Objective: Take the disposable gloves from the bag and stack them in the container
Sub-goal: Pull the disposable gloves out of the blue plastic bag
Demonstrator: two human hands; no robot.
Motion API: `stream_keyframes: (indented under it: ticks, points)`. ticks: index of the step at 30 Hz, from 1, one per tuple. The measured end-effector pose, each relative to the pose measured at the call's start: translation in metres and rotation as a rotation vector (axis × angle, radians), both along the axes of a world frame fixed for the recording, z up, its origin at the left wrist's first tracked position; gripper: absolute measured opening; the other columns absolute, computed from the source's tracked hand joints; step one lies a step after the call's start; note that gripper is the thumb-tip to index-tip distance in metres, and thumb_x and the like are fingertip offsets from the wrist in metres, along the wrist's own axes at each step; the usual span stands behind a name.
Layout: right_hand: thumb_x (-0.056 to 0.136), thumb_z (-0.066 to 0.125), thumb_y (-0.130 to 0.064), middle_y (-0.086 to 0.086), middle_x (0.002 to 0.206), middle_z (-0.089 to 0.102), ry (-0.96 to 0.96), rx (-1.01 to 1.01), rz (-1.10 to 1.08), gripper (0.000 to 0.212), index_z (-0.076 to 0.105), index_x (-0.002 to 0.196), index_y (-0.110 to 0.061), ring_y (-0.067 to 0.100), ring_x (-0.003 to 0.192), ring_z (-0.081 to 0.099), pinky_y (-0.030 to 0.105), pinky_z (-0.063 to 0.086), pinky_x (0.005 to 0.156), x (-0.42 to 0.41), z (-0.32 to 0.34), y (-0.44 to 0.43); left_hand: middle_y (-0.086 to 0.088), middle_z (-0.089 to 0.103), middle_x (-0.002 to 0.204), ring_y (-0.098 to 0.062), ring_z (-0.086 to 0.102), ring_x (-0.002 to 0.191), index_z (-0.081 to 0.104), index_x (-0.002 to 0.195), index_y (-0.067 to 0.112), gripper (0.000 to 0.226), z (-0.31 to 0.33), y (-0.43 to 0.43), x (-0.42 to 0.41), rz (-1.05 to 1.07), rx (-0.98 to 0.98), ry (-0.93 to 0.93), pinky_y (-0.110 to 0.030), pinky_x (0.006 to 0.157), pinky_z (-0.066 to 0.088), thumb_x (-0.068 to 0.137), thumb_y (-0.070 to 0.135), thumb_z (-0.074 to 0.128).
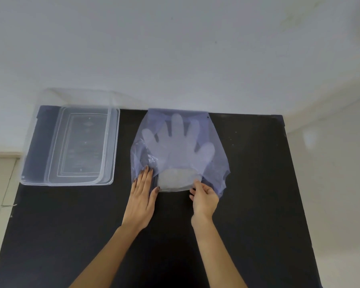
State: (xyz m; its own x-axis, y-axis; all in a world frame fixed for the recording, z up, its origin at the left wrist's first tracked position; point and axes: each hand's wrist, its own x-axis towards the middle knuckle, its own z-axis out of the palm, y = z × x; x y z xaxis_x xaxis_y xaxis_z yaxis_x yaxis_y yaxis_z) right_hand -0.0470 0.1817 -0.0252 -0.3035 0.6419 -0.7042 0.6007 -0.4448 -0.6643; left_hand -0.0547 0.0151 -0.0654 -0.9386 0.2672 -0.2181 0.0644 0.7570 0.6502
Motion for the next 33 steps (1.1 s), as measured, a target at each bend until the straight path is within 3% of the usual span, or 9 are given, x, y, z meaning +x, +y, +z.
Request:
stream_keyframes:
  ticks: [7, 15, 23, 30, 33]
  points:
    - [0.086, 0.068, -0.009, 0.01, 0.083, 0.072, 0.038, -0.052, -0.082, 0.015, 0.068, 0.1, -0.003, 0.018, 0.077, 0.07, 0.027, 0.057, 0.069, 0.003, 0.002, 0.002, 0.009, -0.002, 0.161, -0.003, -0.011, 0.147, 0.005, 0.154, 0.022, 0.062, -0.005, -0.001, 0.0, -0.038, -0.025, 0.023, -0.031, 0.121, -0.005, 0.097, 0.047, 0.013]
    - [0.086, 0.071, -0.017, 0.012, 0.103, 0.07, 0.086, -0.097, -0.038, 0.021, 0.067, 0.103, -0.005, 0.024, 0.095, 0.07, 0.031, 0.06, 0.073, 0.004, -0.004, 0.001, 0.008, 0.001, 0.162, -0.003, -0.009, 0.147, 0.007, 0.154, 0.021, 0.063, -0.007, -0.002, -0.001, -0.029, -0.009, 0.026, -0.035, 0.122, -0.002, 0.097, 0.048, 0.012]
    - [0.083, 0.071, -0.007, 0.018, 0.091, 0.073, 0.095, -0.152, 0.033, 0.014, 0.069, 0.094, 0.001, 0.025, 0.083, 0.071, 0.034, 0.06, 0.075, 0.035, 0.004, 0.003, 0.012, -0.003, 0.161, 0.0, -0.013, 0.145, 0.005, 0.153, 0.026, 0.073, -0.009, -0.003, 0.001, -0.027, 0.007, 0.018, -0.03, 0.12, -0.007, 0.091, 0.063, -0.002]
    - [0.083, 0.07, -0.005, 0.016, 0.101, 0.072, 0.094, -0.163, 0.064, 0.009, 0.07, 0.092, -0.002, 0.03, 0.092, 0.071, 0.043, 0.059, 0.086, 0.022, -0.003, 0.005, 0.014, -0.001, 0.16, 0.002, -0.012, 0.145, 0.007, 0.153, 0.026, 0.067, -0.008, -0.003, -0.002, -0.019, 0.047, -0.005, -0.03, 0.12, -0.006, 0.093, 0.055, 0.008]
    - [0.083, 0.069, -0.003, 0.016, 0.102, 0.073, 0.084, -0.187, 0.059, 0.013, 0.071, 0.096, -0.001, 0.028, 0.095, 0.071, 0.039, 0.06, 0.082, 0.03, -0.001, 0.002, 0.013, -0.001, 0.16, 0.001, -0.011, 0.145, 0.007, 0.153, 0.026, 0.067, -0.009, -0.004, -0.002, -0.024, 0.045, -0.01, -0.029, 0.12, -0.007, 0.093, 0.055, 0.007]
